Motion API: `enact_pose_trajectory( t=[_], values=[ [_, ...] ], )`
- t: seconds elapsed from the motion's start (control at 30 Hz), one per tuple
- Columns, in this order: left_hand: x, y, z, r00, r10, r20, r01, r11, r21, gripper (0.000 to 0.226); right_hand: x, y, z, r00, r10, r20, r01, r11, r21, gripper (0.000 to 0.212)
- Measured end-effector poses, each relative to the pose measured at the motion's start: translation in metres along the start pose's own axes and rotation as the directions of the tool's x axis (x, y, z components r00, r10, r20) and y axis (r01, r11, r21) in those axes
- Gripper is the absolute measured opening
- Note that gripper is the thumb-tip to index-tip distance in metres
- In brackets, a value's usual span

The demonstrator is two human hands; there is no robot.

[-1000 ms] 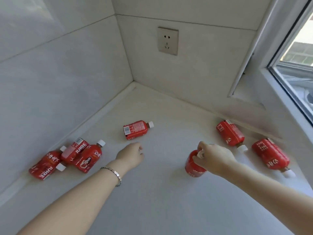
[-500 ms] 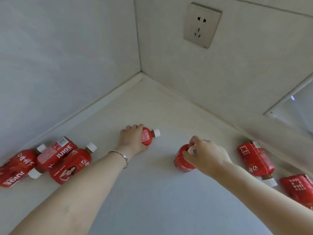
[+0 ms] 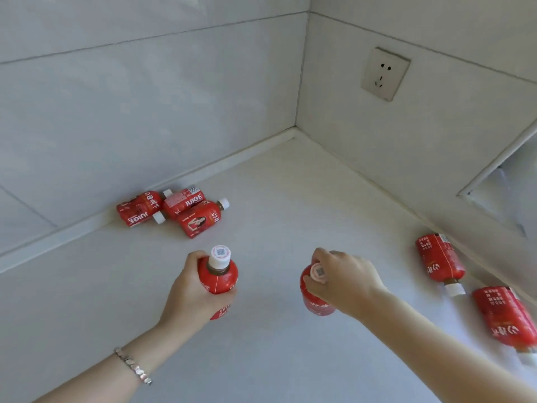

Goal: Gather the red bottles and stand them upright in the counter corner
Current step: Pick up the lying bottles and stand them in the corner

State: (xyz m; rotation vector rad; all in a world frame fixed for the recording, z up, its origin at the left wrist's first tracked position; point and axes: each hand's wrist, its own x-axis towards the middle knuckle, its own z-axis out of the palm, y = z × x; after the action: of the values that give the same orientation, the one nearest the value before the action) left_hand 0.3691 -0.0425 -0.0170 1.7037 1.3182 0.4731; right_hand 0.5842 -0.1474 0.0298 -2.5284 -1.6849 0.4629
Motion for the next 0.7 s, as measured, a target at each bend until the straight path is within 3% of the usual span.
enact_pose_trajectory(
  t=[0.3, 0.5, 0.7],
  values=[
    [-0.101, -0.097, -0.106, 0.954, -0.121, -0.275, 0.093, 0.989, -0.113, 0.062, -0.032, -0.15, 0.055, 0.951, -0.285, 0.12, 0.288, 0.958, -0.006, 0.031],
    [-0.175, -0.186, -0.215, 0.845, -0.269, -0.462, 0.228, 0.963, -0.143, 0.061, -0.052, -0.299, 0.1, 0.834, -0.505, 0.223, 0.525, 0.85, -0.037, 0.032],
    [-0.242, -0.289, -0.346, 0.721, -0.369, -0.587, 0.324, 0.928, -0.185, 0.06, -0.073, -0.46, 0.144, 0.735, -0.607, 0.301, 0.646, 0.762, -0.038, 0.036]
  ],
)
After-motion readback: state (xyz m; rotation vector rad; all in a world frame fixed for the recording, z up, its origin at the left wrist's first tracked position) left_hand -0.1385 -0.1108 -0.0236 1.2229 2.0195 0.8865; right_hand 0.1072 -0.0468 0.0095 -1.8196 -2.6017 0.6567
